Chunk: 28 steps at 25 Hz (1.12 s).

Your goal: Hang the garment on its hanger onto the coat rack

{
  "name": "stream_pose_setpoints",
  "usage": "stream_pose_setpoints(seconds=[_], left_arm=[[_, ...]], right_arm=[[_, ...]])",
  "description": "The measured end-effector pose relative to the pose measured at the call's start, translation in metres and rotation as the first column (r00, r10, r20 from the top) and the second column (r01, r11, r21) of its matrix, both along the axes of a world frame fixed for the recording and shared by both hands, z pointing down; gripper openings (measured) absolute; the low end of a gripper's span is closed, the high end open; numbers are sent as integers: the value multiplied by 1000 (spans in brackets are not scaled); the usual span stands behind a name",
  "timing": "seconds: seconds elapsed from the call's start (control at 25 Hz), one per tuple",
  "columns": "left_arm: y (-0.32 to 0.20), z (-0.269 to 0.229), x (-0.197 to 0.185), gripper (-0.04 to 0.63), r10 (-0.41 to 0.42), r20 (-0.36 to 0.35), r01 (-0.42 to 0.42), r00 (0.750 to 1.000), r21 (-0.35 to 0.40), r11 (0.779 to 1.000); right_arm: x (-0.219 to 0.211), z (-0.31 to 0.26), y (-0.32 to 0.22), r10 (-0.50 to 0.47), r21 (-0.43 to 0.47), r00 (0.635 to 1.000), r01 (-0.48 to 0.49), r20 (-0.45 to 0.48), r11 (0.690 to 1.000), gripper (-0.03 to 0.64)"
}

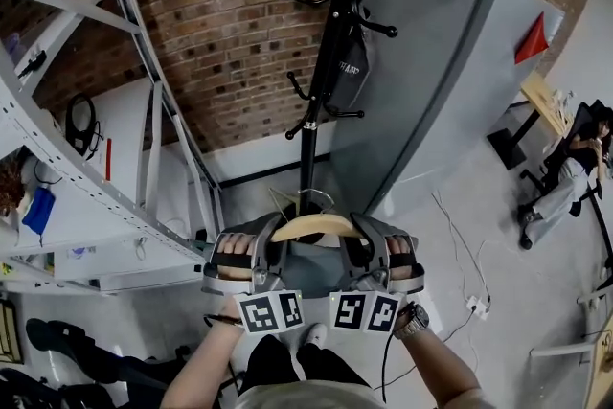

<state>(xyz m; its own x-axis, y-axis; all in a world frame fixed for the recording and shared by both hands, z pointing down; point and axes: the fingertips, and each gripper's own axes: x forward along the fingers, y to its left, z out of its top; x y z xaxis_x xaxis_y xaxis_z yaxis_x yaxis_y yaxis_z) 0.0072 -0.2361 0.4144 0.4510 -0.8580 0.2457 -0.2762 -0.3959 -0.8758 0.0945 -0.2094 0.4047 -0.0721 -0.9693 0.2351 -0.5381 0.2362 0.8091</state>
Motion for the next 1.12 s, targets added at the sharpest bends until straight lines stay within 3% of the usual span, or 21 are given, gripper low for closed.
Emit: stream_pose_setpoints(seconds=[0.68, 1.12], left_arm=[[-157, 77, 22, 63, 153, 26, -152, 988, -37, 988], [-238, 148, 39, 63, 258, 78, -254, 963, -61, 965]], right_arm=[[11, 73, -132, 170, -79, 985, -169, 8, 982, 103], [22, 150, -205, 288, -157, 958, -281, 21, 947, 103]])
